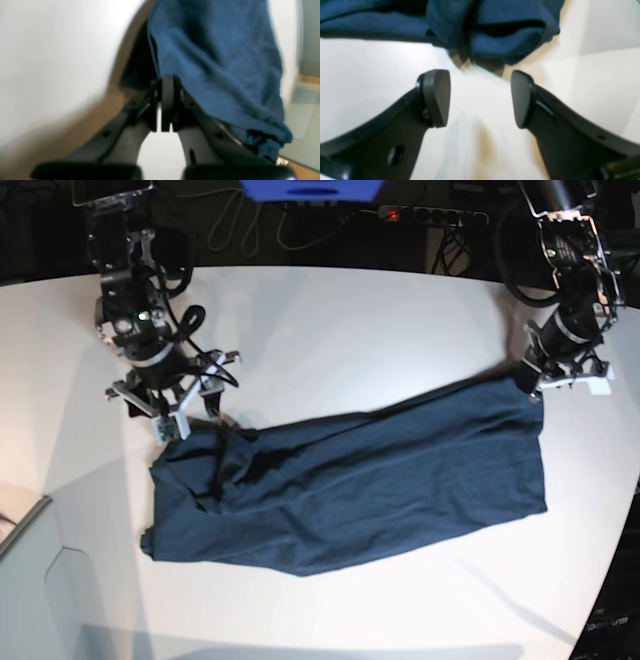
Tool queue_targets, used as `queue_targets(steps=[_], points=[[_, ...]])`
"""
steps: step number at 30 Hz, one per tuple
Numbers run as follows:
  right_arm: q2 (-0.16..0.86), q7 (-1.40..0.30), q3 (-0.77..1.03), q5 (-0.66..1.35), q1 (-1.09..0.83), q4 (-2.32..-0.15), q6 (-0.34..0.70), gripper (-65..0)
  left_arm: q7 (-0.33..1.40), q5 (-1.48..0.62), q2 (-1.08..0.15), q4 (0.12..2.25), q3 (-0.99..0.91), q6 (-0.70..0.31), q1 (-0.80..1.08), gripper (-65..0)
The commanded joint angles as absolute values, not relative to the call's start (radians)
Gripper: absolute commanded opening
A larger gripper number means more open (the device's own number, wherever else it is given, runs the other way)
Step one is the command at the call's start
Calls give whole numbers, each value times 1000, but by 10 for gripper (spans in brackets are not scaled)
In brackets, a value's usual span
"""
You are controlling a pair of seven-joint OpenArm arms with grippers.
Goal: Layout the t-shirt on the table in an organized manner, then fold the t-shirt properly
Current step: 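Open both grippers and raise them off the shirt, then lower both grippers to grasp the shirt edges again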
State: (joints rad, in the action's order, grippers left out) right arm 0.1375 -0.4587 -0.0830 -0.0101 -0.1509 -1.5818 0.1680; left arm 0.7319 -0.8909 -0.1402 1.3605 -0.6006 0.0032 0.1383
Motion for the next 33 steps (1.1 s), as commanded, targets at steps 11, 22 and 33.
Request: queue_targets(steps=[11, 22, 33], points=[[139, -430, -211, -5, 21, -1377, 166, -265, 730, -912, -110, 1728, -602, -5, 265, -650], [114, -429, -217, -5, 160, -1228, 166, -274, 730, -912, -110, 1799, -602, -5, 300, -650], [147, -435, -199, -5, 136, -1293, 166, -650, 730, -912, -111, 1801, -670, -5, 298, -650]])
